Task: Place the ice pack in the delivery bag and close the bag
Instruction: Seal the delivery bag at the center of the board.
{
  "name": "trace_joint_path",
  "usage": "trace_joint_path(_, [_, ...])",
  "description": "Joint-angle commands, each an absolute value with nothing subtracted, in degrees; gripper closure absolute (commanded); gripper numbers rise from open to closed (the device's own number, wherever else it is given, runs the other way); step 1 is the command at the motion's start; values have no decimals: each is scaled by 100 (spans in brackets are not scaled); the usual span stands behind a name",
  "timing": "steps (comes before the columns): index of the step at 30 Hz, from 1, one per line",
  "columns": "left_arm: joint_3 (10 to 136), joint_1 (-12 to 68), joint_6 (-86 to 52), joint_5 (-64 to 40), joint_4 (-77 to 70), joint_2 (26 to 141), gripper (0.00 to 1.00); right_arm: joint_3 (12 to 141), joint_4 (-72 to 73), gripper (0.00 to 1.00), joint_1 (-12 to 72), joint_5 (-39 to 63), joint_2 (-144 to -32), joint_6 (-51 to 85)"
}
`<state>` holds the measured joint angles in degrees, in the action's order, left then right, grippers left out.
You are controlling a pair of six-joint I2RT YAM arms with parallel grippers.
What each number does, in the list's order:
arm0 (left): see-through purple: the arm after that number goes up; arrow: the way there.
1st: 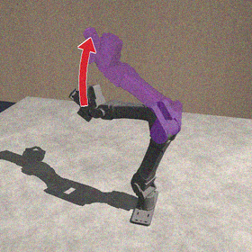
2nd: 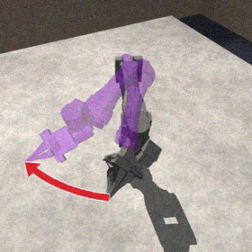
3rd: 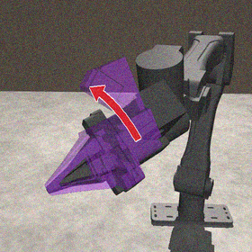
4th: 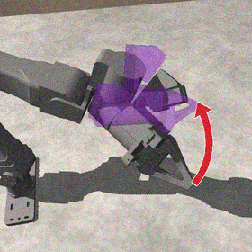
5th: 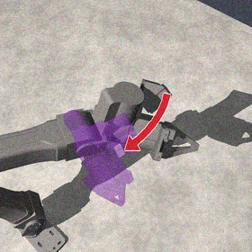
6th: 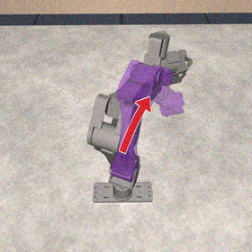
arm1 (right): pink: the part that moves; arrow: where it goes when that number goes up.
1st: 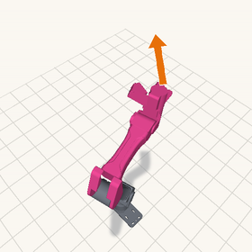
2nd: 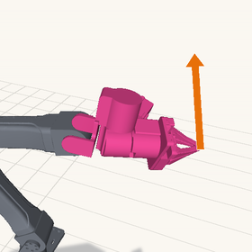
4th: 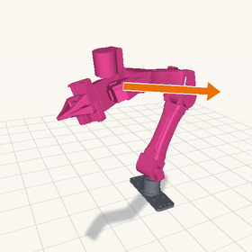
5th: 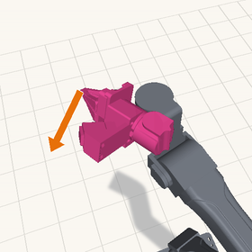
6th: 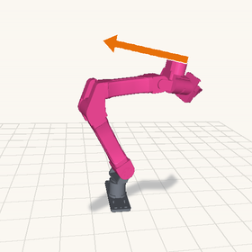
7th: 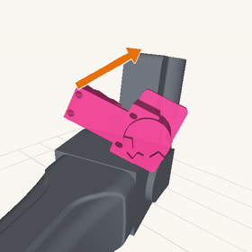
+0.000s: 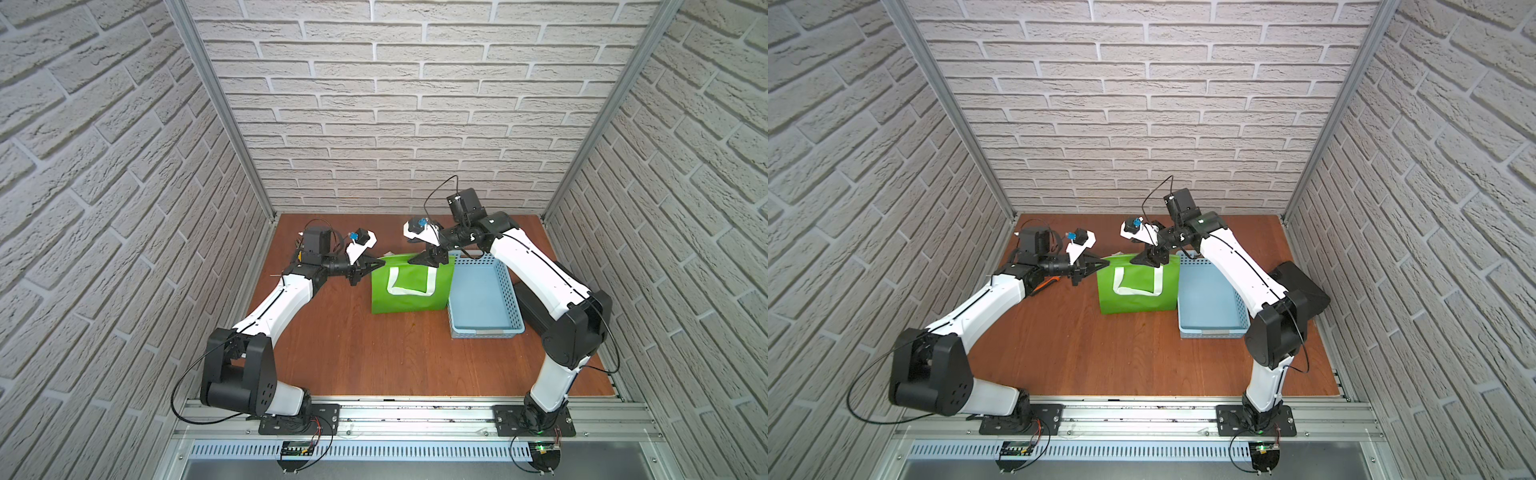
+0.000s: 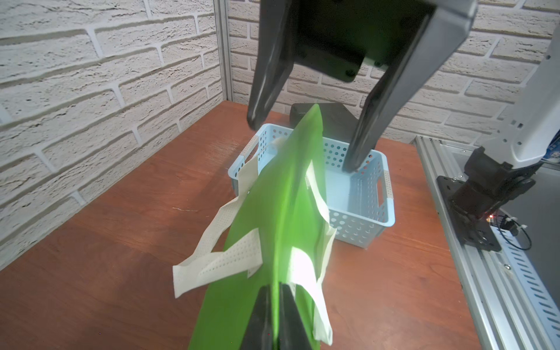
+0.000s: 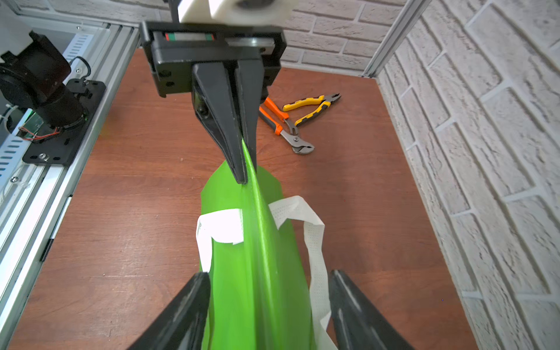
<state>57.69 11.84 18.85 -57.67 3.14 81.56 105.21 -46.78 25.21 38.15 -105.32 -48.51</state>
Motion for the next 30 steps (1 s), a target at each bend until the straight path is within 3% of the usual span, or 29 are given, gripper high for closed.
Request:
trace_joint_path(1, [5732, 1230, 2004, -5992, -376, 7859, 100, 10737, -4837, 35, 2653, 3674, -10707, -4945])
trace_joint_path(6, [5579, 1229, 1974, -5969, -545, 7663, 100, 10853, -4844, 51, 2766, 3593, -10913, -4887])
trace_joint_path(11, [5406, 1174, 1827, -5882, -792, 7454, 100, 10902, -5093, 76, 2773, 3483, -10970, -5016])
trace_joint_path(14, [5323, 1104, 1662, -5871, -950, 7364, 100, 10864, -5304, 97, 2756, 3299, -10910, -5115])
trace_joint_path(17, [5275, 1047, 1632, -5847, -943, 7317, 100, 10801, -5410, 95, 2712, 3130, -10782, -5129])
trace_joint_path(20, [5265, 980, 1612, -5859, -880, 7278, 100, 10610, -5326, 73, 2616, 3076, -10580, -5133])
trace_joint_path(21, [5256, 954, 1608, -5863, -866, 7262, 100, 10539, -5299, 71, 2587, 3064, -10521, -5133])
trace_joint_path(23, [5208, 908, 1608, -5867, -844, 7212, 100, 10404, -5256, 73, 2524, 3009, -10407, -5142])
trace_joint_path(27, [5118, 804, 1594, -5871, -830, 7096, 100, 10238, -5314, 96, 2384, 2998, -10273, -5124])
trace_joint_path(29, [5084, 745, 1584, -5882, -818, 7050, 100, 10127, -5285, 95, 2317, 2999, -10181, -5107])
trace_joint_path(30, [5073, 726, 1591, -5888, -802, 7031, 100, 10082, -5275, 85, 2295, 2989, -10145, -5102])
